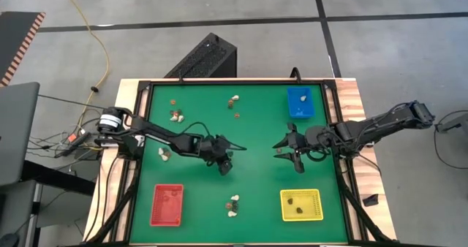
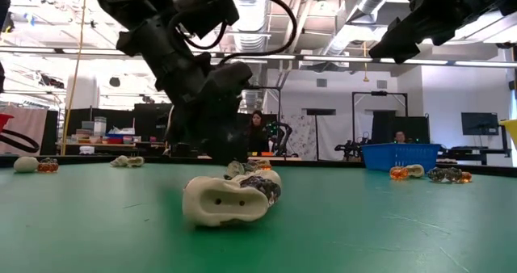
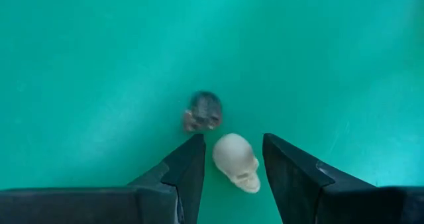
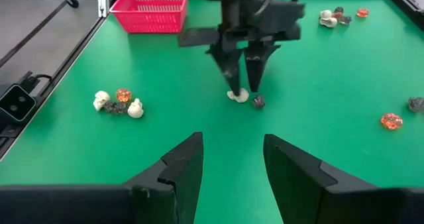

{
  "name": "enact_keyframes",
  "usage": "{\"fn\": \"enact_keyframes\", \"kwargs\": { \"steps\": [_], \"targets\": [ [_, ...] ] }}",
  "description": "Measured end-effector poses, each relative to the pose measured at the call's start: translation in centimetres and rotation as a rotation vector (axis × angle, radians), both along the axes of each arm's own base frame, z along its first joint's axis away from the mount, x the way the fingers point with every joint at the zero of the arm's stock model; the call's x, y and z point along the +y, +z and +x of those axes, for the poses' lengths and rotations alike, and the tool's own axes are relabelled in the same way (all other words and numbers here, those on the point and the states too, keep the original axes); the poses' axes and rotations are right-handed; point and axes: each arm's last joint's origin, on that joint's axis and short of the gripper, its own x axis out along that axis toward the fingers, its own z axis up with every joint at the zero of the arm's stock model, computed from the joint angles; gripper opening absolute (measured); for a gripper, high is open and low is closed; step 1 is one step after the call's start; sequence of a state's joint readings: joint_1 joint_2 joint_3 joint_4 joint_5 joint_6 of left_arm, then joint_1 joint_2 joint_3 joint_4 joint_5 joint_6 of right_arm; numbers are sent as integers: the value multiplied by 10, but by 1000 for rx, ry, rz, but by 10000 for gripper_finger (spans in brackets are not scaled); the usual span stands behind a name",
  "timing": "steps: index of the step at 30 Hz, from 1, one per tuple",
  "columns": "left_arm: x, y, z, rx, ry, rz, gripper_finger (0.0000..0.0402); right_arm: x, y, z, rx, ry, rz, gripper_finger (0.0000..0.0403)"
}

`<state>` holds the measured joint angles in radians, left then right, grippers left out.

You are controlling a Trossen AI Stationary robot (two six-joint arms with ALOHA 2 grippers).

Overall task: Sort Halloween decoration
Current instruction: Put the white skull toy into the blue bin

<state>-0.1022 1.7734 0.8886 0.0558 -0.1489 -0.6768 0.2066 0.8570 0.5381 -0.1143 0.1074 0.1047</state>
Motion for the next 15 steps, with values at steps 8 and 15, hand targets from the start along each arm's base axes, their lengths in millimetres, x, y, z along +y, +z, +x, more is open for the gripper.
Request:
{"fn": "enact_keyframes", "kwargs": {
  "steps": [8,15],
  "targets": [
    [-20,-22,0,49,16,97,138,-1,-1,0,10,-4,-2,189],
    [-25,-22,-1,43,49,170,88,-1,-1,0,10,-7,5,189]
  ]
}}
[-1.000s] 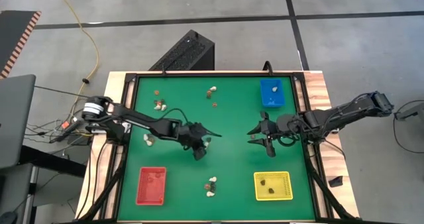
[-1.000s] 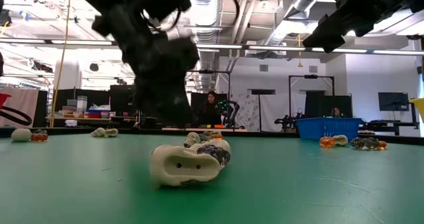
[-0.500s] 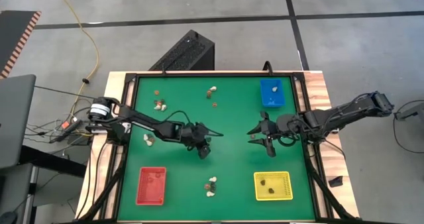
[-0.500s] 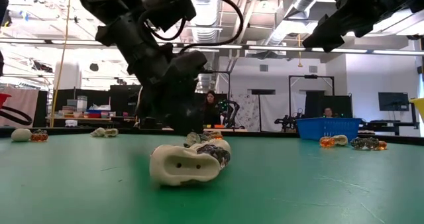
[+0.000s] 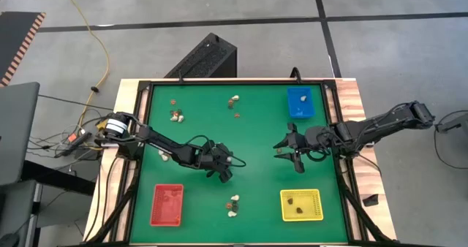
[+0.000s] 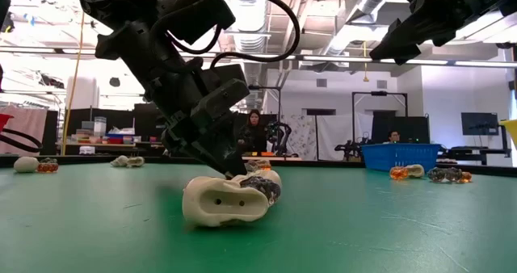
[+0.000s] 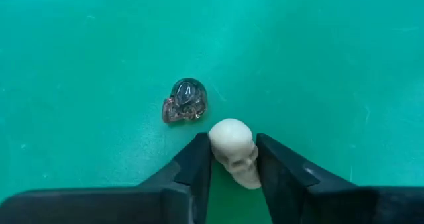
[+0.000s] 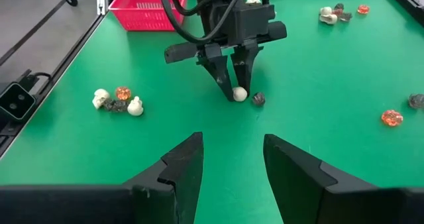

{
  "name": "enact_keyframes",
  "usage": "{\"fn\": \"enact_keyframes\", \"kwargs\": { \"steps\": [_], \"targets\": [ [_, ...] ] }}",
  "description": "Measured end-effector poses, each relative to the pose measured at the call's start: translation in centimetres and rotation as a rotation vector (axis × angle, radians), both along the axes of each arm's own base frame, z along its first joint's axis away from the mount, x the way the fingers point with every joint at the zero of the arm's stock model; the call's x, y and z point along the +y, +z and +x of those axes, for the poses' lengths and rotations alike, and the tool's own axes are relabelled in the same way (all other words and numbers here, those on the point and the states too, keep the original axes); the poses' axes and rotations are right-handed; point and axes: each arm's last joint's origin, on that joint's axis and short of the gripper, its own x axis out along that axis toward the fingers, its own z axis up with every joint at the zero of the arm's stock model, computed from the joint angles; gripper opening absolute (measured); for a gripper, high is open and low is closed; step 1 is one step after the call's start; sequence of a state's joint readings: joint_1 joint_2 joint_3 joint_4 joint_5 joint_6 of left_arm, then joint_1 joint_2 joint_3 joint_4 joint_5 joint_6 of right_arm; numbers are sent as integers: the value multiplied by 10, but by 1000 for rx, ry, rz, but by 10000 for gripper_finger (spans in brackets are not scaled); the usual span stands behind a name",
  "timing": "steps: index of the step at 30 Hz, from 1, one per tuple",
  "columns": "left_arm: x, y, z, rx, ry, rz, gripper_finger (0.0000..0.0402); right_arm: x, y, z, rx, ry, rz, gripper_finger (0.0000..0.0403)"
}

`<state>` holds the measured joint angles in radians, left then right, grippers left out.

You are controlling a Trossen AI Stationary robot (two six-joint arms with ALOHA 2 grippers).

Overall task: Sort Halloween decoration
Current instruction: Put the white skull toy into the blue bin

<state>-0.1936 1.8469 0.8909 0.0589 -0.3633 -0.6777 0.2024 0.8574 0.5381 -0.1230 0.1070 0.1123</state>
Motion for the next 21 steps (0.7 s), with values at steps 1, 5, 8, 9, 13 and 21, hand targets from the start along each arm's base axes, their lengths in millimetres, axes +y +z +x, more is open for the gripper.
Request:
{"fn": "enact_keyframes", "kwargs": {
  "steps": [1,5,8,9,13,21],
  "targets": [
    [0,0,0,0,0,0,77,0,0,0,0,0,0,189],
    [0,1,0,-4,-2,1,53,0,0,0,3,-2,3,189],
    [0,3,1,-16,-9,-11,53,0,-1,0,8,-5,9,189],
    [0,4,0,-18,-15,-14,56,0,-1,0,8,-4,9,189],
    [-2,8,1,-32,-71,-30,65,0,-2,-1,23,-4,6,189],
    [-12,36,9,-225,-214,-16,62,-1,-8,-4,93,-7,-10,189]
  ]
}}
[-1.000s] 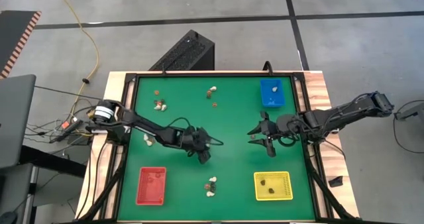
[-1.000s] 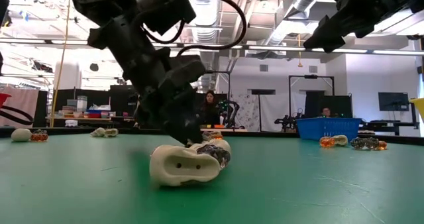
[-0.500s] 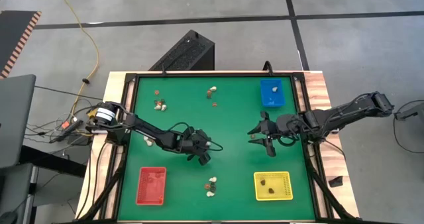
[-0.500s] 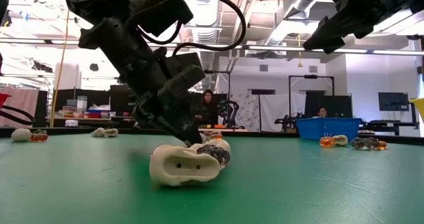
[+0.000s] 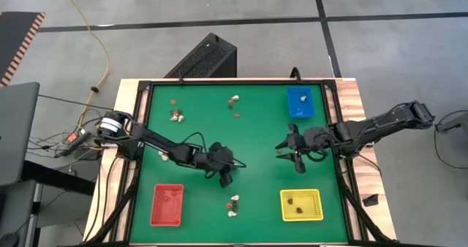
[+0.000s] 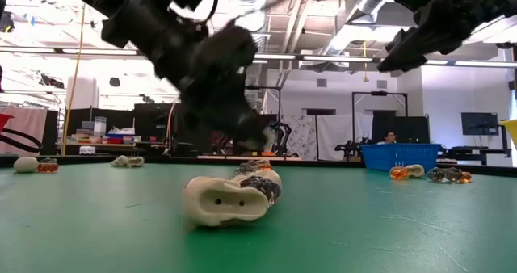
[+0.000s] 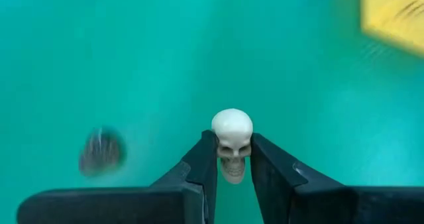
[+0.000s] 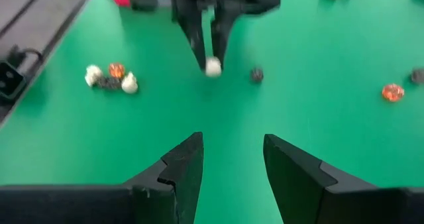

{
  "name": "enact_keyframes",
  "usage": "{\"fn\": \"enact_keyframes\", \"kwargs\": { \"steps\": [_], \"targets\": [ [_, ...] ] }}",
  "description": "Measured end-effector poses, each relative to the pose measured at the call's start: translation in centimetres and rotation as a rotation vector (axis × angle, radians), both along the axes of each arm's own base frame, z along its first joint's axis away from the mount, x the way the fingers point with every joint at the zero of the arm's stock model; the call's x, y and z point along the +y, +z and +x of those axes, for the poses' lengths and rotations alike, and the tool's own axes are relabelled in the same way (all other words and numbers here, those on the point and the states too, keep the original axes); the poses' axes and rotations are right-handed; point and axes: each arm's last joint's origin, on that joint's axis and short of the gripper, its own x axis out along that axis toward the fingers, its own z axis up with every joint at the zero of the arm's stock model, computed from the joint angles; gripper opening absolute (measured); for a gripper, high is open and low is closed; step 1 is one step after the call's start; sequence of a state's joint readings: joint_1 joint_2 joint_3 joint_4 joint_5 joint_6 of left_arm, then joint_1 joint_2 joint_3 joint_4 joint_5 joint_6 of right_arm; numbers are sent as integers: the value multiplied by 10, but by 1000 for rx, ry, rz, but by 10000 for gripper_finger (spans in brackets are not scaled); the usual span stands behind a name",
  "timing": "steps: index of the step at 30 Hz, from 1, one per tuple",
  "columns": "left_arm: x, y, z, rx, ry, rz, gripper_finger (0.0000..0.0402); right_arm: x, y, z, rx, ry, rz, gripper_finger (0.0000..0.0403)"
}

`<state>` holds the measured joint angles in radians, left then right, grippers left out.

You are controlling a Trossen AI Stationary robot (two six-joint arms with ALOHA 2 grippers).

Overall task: Sort Halloween decoration
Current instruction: Put the white skull toy into the blue bin

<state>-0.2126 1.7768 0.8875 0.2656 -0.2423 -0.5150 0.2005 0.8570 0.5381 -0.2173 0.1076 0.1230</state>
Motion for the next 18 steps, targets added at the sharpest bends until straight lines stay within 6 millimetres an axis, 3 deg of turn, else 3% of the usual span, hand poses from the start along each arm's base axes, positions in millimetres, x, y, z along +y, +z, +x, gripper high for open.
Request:
{"fn": "enact_keyframes", "kwargs": {
  "steps": [3,6,11,18],
  "targets": [
    [4,12,8,-139,26,66,62,-2,-3,-2,36,-32,-26,189],
    [25,20,18,-258,53,144,62,-4,-6,-4,63,-77,-62,189],
    [87,21,46,-385,33,141,62,-6,-5,-15,101,-95,-85,189],
    [169,25,119,-465,-77,164,62,-15,16,-38,-50,-206,-102,189]
  ]
}}
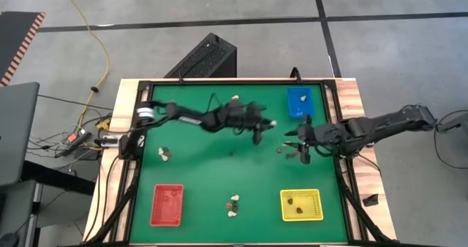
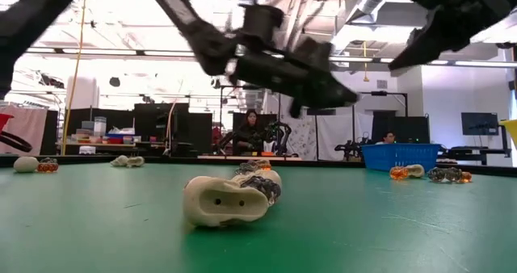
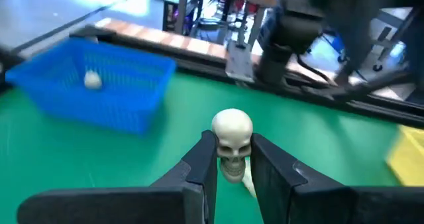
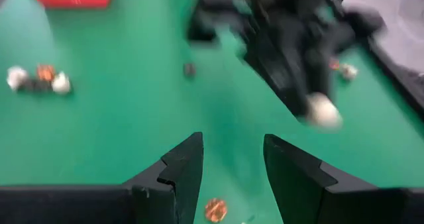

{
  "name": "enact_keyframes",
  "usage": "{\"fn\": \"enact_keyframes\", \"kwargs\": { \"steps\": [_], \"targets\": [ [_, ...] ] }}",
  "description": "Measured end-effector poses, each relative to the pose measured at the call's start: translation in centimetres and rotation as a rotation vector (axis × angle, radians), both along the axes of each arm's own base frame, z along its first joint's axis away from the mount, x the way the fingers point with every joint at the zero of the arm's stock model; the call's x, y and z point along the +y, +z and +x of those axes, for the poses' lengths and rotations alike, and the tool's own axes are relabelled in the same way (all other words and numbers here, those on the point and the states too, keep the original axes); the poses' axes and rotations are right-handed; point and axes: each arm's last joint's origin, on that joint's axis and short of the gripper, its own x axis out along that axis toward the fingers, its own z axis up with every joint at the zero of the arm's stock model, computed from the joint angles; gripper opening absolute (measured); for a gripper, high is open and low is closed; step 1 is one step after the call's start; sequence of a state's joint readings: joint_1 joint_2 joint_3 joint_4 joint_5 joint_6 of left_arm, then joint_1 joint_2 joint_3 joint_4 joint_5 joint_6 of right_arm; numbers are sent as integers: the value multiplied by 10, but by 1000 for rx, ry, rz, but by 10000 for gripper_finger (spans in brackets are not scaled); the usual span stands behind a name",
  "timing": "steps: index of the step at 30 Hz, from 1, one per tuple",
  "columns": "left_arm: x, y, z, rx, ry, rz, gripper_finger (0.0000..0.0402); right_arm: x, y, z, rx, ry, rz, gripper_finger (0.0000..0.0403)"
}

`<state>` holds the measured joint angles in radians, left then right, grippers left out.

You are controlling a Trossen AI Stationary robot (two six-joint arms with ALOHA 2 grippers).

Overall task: Sort Halloween decoration
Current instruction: Put the white skull toy into the blue bin, then put the black skull toy into the yellow bin

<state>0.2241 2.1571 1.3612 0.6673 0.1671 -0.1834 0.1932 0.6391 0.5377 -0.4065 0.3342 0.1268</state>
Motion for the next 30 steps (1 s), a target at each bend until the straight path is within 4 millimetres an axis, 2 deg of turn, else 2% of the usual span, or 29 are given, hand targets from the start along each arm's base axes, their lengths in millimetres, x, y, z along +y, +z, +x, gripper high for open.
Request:
{"fn": "enact_keyframes", "kwargs": {
  "steps": [4,7,13,16,22,30],
  "targets": [
    [39,3,39,-7,32,10,62,-4,12,-16,-113,-23,42,189],
    [60,-2,64,4,13,0,62,-6,19,-27,-182,-29,57,189],
    [82,-10,102,22,39,-6,62,-11,28,-42,-275,-73,59,189],
    [88,-11,110,19,50,-6,62,-11,29,-45,-296,-73,65,189],
    [91,-19,110,3,106,10,73,-11,29,-46,-305,-79,84,189],
    [89,-18,111,23,112,67,147,-11,30,-46,-310,-81,92,189]
  ]
}}
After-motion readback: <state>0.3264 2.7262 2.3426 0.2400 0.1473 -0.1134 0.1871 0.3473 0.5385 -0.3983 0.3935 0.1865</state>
